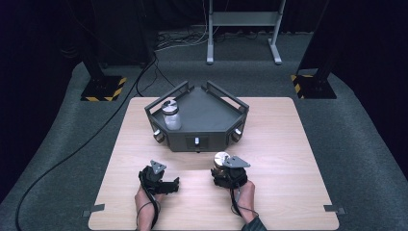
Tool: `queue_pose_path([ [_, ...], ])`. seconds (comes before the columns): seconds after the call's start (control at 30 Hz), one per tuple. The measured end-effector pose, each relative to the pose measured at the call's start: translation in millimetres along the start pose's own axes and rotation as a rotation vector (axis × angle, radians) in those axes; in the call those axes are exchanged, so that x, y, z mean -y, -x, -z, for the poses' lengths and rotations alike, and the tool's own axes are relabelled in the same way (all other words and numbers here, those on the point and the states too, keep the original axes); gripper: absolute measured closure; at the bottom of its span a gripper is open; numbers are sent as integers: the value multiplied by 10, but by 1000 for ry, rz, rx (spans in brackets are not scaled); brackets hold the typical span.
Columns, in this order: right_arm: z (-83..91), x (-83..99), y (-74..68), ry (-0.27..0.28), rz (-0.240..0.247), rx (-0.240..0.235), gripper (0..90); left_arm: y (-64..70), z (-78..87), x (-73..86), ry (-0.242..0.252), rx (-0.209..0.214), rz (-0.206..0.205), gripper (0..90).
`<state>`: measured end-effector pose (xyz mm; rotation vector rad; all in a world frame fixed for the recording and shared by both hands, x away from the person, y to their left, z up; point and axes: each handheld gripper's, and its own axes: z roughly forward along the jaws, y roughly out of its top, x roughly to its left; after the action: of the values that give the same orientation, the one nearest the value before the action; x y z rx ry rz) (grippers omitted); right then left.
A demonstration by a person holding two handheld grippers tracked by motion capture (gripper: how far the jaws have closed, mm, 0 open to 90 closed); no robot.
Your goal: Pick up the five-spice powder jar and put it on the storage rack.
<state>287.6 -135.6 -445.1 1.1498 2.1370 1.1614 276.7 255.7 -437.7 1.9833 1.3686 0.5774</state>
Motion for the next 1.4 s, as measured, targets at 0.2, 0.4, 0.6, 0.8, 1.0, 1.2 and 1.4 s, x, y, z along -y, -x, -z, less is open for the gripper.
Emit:
queue_pose_path([
  [0.2, 11, -9, 3, -6, 4, -4, 297, 0, 0, -1, 0, 0, 0, 2],
  [0.4, 37, -13, 33, -13, 3, -3, 296, 0, 0, 0, 0, 0, 0, 2],
  [0.6, 93, 6, 101, -11, -20, 10, 297, 0, 0, -1, 0, 0, 0, 2],
  [0.8, 167, 22, 158, 3, -29, 27, 297, 0, 0, 0, 0, 0, 0, 2],
  [1.0, 235, 20, 204, 11, -36, 42, 297, 0, 0, 0, 0, 0, 0, 2],
  [1.2, 285, 14, 241, 14, -40, 52, 297, 0, 0, 0, 0, 0, 0, 2],
  [1.4, 346, 8, 305, 20, -49, 66, 297, 0, 0, -1, 0, 0, 0, 2],
])
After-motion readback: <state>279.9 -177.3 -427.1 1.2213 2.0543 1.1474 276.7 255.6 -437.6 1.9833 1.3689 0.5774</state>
